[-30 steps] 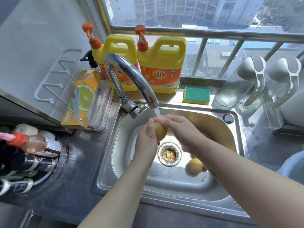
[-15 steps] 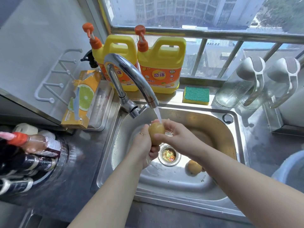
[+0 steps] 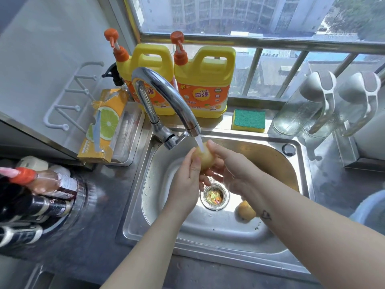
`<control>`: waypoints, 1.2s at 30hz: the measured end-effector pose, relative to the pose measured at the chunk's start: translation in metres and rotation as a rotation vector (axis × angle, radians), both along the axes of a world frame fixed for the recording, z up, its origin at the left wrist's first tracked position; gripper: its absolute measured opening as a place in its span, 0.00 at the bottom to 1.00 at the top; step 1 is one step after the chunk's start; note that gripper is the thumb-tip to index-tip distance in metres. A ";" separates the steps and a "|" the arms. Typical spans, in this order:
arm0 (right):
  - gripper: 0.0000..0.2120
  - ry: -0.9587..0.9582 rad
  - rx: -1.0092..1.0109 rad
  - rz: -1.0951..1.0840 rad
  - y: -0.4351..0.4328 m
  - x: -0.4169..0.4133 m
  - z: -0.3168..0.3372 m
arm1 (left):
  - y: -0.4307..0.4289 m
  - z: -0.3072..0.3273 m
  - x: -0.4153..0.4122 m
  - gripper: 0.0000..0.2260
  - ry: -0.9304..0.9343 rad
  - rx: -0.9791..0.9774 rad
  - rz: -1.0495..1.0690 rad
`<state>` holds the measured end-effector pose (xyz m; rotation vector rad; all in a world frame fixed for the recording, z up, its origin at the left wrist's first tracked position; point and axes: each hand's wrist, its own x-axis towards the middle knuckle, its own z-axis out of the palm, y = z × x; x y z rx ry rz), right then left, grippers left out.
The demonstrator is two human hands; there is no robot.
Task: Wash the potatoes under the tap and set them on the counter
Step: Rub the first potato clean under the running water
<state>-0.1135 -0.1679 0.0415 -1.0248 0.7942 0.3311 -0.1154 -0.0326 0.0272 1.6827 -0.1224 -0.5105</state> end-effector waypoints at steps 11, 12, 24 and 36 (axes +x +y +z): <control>0.22 0.212 0.168 -0.032 -0.006 -0.005 0.002 | 0.003 0.000 0.006 0.13 -0.117 -0.014 -0.038; 0.22 0.210 0.179 -0.042 -0.005 -0.005 0.001 | 0.001 0.000 0.006 0.14 -0.080 -0.038 0.008; 0.24 0.169 0.205 -0.143 -0.008 -0.008 0.000 | -0.028 0.007 0.001 0.13 0.290 -0.390 0.108; 0.24 0.196 0.251 -0.101 -0.005 -0.004 0.010 | -0.017 0.013 0.008 0.13 0.266 -0.385 -0.008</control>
